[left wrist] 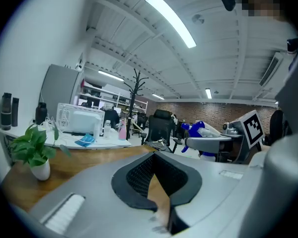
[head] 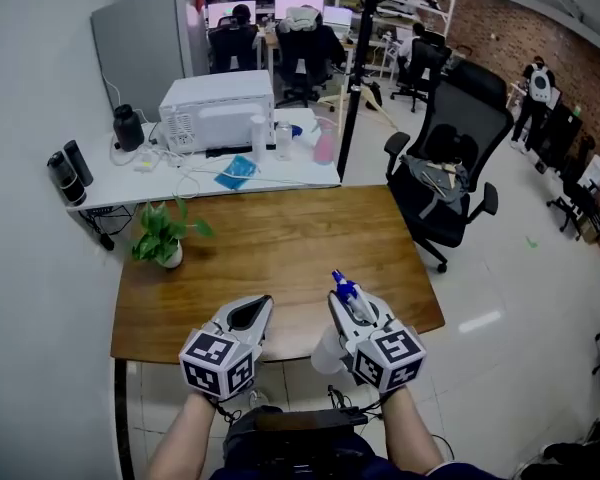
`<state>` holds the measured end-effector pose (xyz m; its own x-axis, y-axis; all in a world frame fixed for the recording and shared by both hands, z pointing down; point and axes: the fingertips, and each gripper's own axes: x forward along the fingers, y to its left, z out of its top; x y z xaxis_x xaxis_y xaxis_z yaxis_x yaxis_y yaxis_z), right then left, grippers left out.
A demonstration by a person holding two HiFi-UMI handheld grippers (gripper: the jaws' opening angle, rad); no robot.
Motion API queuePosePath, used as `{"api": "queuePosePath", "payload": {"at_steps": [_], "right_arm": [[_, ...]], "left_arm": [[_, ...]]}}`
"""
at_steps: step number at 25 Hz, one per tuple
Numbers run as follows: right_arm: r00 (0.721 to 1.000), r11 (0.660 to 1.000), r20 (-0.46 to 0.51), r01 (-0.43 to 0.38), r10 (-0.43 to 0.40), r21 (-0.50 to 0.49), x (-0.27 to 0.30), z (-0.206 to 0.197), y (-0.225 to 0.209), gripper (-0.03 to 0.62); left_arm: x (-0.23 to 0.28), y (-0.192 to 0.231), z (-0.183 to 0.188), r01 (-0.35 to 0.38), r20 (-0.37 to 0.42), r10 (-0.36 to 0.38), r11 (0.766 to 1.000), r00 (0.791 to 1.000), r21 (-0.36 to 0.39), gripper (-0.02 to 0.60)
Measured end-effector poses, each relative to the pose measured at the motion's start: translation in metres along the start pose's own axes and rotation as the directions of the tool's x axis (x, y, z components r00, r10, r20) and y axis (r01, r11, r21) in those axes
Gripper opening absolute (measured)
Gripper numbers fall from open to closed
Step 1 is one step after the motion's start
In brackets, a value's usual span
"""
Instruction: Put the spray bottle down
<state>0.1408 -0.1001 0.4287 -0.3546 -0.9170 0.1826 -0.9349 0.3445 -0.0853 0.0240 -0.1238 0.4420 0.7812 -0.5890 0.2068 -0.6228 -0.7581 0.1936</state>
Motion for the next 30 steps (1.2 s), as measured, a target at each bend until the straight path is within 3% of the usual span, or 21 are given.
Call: {"api": "queuePosePath", "payload": {"at_steps": [11, 17, 30], "right_arm": [[0.997, 0.996, -0.003, -0.078, 0.078, -0.032, 0.110, 0.026, 0.057, 0.081], [0.993, 0.992, -0.005, -0.117, 0.117, -0.051, 0.155, 0.029, 0.078, 0.081], [0.985, 0.983, 0.001, -0.172, 0.172, -0.069, 0.199, 0.041, 0.060, 0.081]], "left_arm": [[-0.016, 0.096, 0.021, -0.036, 0.022, 0.037, 0.999, 0.999, -0.033, 0.006], [-0.014, 0.135, 0.026, -0.054, 0.018, 0.054, 0.999, 0.998, 0.002, 0.006], [0.008, 0.159, 0.038, -0.116, 0.020, 0.116, 0.993, 0.993, -0.006, 0.006]]}}
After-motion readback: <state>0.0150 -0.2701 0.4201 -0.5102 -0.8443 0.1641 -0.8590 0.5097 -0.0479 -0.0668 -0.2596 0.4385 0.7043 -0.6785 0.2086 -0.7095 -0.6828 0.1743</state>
